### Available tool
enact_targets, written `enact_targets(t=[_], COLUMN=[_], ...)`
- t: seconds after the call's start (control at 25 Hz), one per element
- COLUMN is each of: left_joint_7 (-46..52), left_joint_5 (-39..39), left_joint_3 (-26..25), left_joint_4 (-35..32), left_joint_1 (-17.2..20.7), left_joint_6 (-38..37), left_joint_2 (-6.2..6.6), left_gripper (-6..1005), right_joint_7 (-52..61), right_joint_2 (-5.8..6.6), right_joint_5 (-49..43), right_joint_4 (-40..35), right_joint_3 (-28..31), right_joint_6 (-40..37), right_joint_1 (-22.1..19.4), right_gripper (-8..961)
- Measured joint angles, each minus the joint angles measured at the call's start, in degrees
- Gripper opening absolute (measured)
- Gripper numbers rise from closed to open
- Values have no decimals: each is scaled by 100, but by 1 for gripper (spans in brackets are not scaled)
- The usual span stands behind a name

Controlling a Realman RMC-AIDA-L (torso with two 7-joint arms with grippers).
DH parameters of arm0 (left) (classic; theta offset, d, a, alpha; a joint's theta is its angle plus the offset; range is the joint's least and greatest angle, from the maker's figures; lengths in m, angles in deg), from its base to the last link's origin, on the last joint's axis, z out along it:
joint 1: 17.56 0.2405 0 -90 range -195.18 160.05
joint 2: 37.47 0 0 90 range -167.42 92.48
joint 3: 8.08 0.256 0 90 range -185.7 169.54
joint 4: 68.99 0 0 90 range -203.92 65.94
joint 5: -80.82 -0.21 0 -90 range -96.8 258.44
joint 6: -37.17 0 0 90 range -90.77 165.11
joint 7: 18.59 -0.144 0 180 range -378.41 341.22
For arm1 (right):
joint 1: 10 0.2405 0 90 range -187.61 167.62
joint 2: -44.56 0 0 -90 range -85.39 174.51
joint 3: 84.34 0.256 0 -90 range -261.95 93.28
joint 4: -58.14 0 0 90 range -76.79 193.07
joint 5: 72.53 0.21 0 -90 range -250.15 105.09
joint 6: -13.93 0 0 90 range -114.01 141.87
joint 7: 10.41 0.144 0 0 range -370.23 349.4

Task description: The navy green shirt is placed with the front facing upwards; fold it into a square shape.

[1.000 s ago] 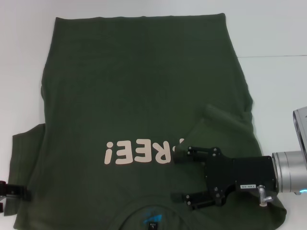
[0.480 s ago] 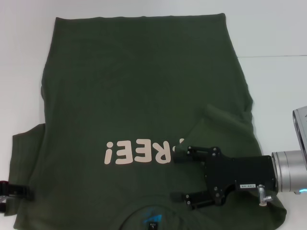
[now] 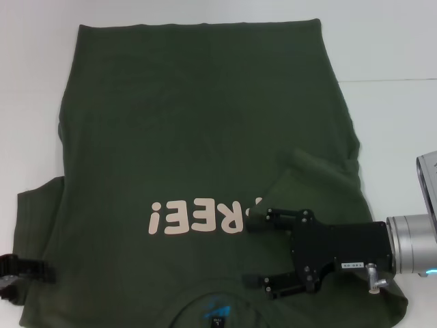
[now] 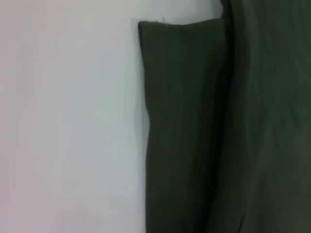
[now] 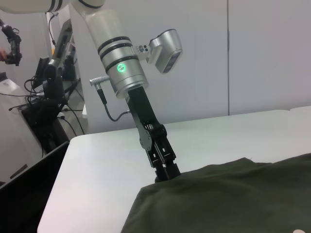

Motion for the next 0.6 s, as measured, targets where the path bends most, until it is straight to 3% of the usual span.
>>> enact_targets(t=[0.6], left_joint_7=[18], left_joint_5=[-203], left_joint_3=[-51], left_joint_4=[-29], left_joint_1=[51], left_joint_6=[33], left_joint_2=[21], left_gripper=[872], right_joint_7=[-1], right_joint_2=[0], right_joint_5=[0], right_joint_4=[22], right_joint_3=[-17], right_joint_6=[-9], right_joint_1=[0], right_gripper=[927])
